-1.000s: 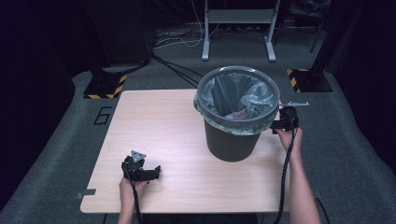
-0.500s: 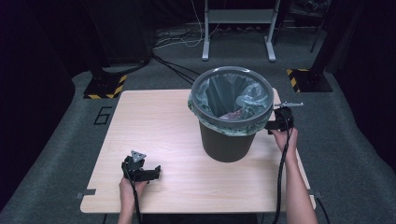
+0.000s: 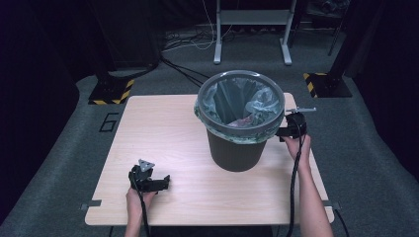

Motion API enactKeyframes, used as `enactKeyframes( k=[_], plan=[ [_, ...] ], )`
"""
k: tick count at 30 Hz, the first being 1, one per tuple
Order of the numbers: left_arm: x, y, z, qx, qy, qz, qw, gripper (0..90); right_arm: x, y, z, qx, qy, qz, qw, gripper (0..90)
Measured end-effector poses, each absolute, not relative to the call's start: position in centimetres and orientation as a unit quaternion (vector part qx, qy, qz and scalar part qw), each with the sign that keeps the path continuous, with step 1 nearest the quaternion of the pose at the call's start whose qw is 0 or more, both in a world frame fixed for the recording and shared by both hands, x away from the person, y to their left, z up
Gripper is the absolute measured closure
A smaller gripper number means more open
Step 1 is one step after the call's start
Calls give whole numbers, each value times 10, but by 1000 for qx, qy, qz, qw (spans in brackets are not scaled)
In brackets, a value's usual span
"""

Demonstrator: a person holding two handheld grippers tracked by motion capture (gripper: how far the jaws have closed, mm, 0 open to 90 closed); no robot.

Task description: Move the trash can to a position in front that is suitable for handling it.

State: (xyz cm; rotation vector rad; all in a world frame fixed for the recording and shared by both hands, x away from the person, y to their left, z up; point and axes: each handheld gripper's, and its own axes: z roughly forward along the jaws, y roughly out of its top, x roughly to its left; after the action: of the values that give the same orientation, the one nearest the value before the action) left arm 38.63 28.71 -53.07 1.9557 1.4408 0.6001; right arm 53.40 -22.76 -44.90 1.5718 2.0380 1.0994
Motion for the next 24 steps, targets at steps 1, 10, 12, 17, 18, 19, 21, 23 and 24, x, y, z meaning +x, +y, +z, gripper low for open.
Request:
enactKeyframes(
  k=[1,10,12,17,18,19,21,23,24],
  plan=[
    [386,287,-531,742,547,228,314,8,534,-225,-449,554,717,387,170,0],
    [386,287,-531,742,547,227,314,8,535,-212,-447,547,720,388,175,0],
    [386,287,-531,741,548,226,315,8,536,-211,-447,550,719,388,172,0],
    [386,287,-531,742,547,227,315,8,537,-206,-445,550,720,387,170,0],
    [386,287,-531,742,548,226,315,8,537,-205,-444,549,722,387,170,0],
    [386,287,-531,742,548,226,315,8,537,-205,-444,549,722,387,170,0],
    [386,287,-531,742,548,226,315,8,538,-201,-443,547,722,388,171,0],
    [386,287,-531,742,547,227,315,8,539,-197,-442,547,723,387,170,0],
    [386,287,-531,742,547,227,315,8,539,-196,-442,545,724,387,171,0]
  ],
)
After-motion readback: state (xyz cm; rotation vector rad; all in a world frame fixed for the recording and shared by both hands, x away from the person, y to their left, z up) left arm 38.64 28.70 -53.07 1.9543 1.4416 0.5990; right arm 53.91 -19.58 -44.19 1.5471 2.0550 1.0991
